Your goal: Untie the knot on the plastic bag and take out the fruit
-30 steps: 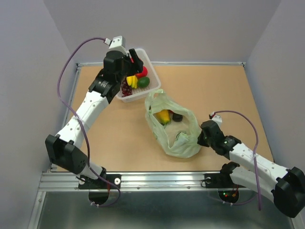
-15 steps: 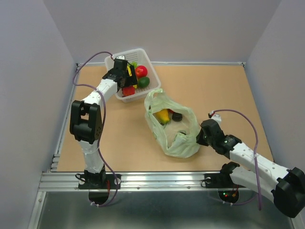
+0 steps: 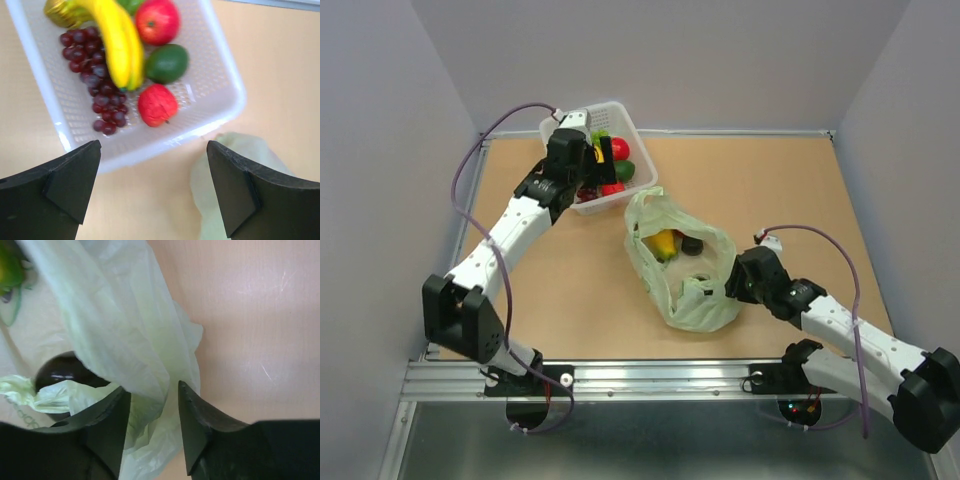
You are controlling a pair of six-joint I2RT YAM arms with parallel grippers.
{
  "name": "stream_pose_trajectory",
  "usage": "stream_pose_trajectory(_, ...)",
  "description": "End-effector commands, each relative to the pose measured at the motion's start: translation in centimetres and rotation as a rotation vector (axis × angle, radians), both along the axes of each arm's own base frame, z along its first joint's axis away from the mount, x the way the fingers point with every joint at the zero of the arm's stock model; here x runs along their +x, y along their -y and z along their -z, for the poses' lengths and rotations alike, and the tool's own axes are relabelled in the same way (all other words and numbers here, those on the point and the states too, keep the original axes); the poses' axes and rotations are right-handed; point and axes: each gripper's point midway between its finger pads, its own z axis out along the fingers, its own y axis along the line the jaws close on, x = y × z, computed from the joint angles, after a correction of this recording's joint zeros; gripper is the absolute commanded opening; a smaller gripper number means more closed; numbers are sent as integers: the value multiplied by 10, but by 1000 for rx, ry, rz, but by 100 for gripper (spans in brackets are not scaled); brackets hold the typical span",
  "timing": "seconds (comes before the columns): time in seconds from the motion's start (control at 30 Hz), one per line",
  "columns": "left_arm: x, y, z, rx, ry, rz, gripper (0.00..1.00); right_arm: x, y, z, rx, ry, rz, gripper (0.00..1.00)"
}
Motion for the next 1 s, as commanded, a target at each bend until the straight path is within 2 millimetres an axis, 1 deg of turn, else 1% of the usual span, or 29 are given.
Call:
stream_pose_trajectory(0.0, -49, 31, -45, -13, 116, 133, 98, 27, -15, -61, 31, 147, -57, 55)
stream_pose_trajectory(0.03, -58, 37, -48, -8, 127, 159, 98, 26, -14, -68, 21, 150, -71, 58)
stream_pose_trajectory(0.07, -77, 48, -55, -16, 145, 198, 98, 28, -14, -83, 2, 164, -89, 62)
stream_pose_trajectory(0.1, -85, 53, -58, -25, 152, 217, 98, 29, -14, -91, -3, 172, -99, 65)
stream_pose_trajectory(0.13, -93, 58, -62, -38, 159, 237, 98, 30, -15, -99, -8, 180, -111, 66)
stream_pose_trajectory(0.17, -111, 69, -66, -63, 167, 282, 98, 34, -18, -118, -2, 211, -128, 66)
stream_pose_trajectory(0.27, -134, 82, -68, -85, 177, 332, 97, 33, -24, -137, 3, 229, -179, 66)
stream_pose_trajectory(0.3, -145, 94, -67, -91, 175, 372, 97, 33, -31, -148, 28, 239, -208, 66)
stream_pose_trajectory(0.33, -150, 96, -66, -92, 174, 379, 96, 33, -34, -153, 38, 244, -225, 66)
stream_pose_trajectory(0.37, -162, 106, -63, -101, 167, 415, 96, 33, -38, -151, 37, 231, -243, 66)
stream_pose_trajectory(0.4, -167, 111, -61, -104, 162, 430, 96, 32, -44, -152, 53, 221, -268, 66)
stream_pose_trajectory(0.47, -174, 118, -56, -99, 153, 441, 96, 30, -51, -145, 64, 193, -292, 65)
stream_pose_trajectory(0.5, -180, 125, -54, -101, 146, 452, 95, 27, -59, -135, 81, 158, -320, 65)
stream_pose_trajectory(0.53, -184, 129, -54, -108, 143, 464, 95, 26, -64, -133, 92, 146, -332, 65)
stream_pose_trajectory(0.57, -186, 133, -50, -105, 134, 474, 95, 21, -65, -120, 96, 108, -330, 65)
stream_pose_trajectory(0.6, -189, 138, -51, -115, 133, 479, 95, 19, -66, -111, 95, 83, -321, 65)
stream_pose_trajectory(0.63, -195, 145, -50, -114, 134, 498, 95, 13, -60, -91, 80, 41, -302, 63)
stream_pose_trajectory(0.67, -197, 150, -48, -114, 130, 506, 95, 10, -57, -82, 88, 21, -263, 61)
stream_pose_trajectory(0.73, -203, 158, -46, -117, 123, 523, 95, 5, -48, -63, 81, -3, -217, 54)
stream_pose_trajectory(0.77, -209, 165, -45, -118, 121, 542, 95, 0, -46, -58, 90, -8, -206, 44)
stream_pose_trajectory(0.8, -210, 170, -43, -116, 117, 553, 95, -10, -40, -38, 91, -55, -183, 39)
stream_pose_trajectory(0.83, -211, 173, -41, -113, 116, 553, 95, -15, -38, -30, 96, -72, -174, 34)
stream_pose_trajectory(0.87, -215, 180, -37, -108, 107, 569, 95, -19, -37, -26, 114, -81, -157, 24)
stream_pose_trajectory(0.9, -216, 184, -37, -110, 106, 576, 95, -27, -32, -11, 107, -111, -149, 21)
stream_pose_trajectory(0.93, -217, 188, -36, -107, 104, 585, 95, -31, -31, -6, 113, -120, -143, 18)
stream_pose_trajectory(0.97, -218, 193, -31, -100, 96, 592, 95, -33, -29, 0, 113, -126, -133, 18)
